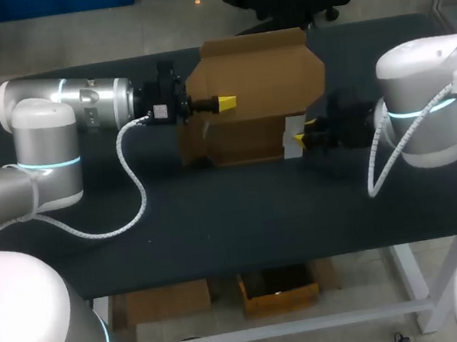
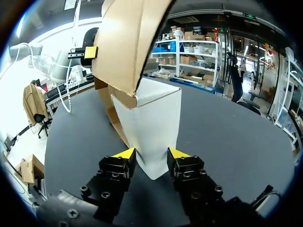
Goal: Assemble the packaging by folding the flat box into shape, placing the metal phone stand inside, and closing the box properly
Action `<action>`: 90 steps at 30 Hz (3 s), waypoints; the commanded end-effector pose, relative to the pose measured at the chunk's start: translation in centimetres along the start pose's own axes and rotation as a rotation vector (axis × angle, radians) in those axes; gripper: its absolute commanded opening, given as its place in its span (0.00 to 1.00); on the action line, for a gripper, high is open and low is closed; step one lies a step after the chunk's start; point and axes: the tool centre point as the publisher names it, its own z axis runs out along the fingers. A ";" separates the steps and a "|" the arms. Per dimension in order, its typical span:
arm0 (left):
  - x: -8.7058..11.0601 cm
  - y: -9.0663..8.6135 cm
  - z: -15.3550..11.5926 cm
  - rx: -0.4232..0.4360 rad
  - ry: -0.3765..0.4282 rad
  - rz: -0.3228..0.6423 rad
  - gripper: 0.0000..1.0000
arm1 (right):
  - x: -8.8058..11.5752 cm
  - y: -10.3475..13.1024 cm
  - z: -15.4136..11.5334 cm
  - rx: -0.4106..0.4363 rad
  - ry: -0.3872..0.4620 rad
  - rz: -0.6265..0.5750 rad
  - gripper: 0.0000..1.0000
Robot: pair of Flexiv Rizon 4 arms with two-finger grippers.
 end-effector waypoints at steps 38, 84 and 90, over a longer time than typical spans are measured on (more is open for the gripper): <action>-0.1 0.3 0.4 0.003 0.001 0.000 0.00 | -0.4 0.4 0.8 -0.040 -0.356 0.148 0.37; -0.1 0.3 0.4 0.003 0.001 0.000 0.00 | -0.4 0.5 1.2 -0.060 -0.548 0.312 0.13; -0.1 0.3 0.4 0.003 0.001 0.000 0.00 | -0.6 0.4 1.2 -0.053 -0.549 0.319 0.00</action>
